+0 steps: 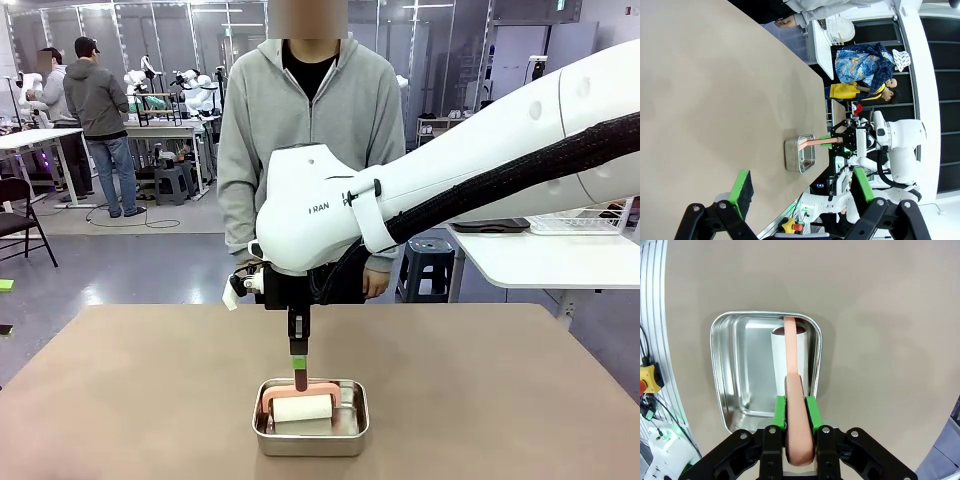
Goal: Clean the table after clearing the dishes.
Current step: Place the Lint Roller back on top of the Airtight Container.
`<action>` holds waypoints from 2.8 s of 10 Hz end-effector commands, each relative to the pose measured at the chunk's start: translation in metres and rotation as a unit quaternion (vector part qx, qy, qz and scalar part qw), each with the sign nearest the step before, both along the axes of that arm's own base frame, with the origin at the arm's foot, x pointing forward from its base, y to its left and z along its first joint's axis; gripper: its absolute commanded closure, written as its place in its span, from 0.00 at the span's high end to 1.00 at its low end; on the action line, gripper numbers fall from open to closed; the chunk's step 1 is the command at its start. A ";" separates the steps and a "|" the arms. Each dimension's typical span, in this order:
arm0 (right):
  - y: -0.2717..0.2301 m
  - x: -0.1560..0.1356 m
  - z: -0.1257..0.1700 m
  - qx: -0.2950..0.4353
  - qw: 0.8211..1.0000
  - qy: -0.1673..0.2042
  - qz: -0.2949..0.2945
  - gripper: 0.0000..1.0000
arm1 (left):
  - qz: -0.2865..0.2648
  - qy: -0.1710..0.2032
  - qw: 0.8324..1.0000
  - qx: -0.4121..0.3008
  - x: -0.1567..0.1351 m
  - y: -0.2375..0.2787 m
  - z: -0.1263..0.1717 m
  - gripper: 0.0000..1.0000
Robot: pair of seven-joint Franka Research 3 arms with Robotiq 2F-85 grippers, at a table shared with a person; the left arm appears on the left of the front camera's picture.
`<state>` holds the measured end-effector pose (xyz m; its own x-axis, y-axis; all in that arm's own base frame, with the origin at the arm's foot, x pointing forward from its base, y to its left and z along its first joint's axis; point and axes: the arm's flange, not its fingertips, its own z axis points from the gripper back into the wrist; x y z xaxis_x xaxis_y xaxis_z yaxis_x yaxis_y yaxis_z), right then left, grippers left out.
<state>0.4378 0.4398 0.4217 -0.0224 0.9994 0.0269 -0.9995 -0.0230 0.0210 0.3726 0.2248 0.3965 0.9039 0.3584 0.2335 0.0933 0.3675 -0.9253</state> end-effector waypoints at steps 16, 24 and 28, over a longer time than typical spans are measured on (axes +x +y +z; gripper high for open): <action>-0.008 0.012 0.041 -0.020 0.999 -0.037 -0.023 1.00 | -0.004 -0.001 1.000 0.000 -0.004 0.001 0.002 1.00; -0.008 0.006 0.032 -0.009 1.000 -0.015 -0.003 1.00 | -0.004 -0.001 1.000 0.000 -0.004 0.001 0.002 1.00; -0.008 0.010 0.032 -0.010 1.000 -0.017 -0.005 1.00 | -0.004 -0.001 1.000 0.000 -0.004 0.001 0.002 1.00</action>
<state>0.4482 0.4313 0.4540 -0.0125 0.9999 0.0062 -0.9998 -0.0124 -0.0135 0.3726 0.2248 0.3965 0.9039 0.3584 0.2335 0.0933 0.3675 -0.9253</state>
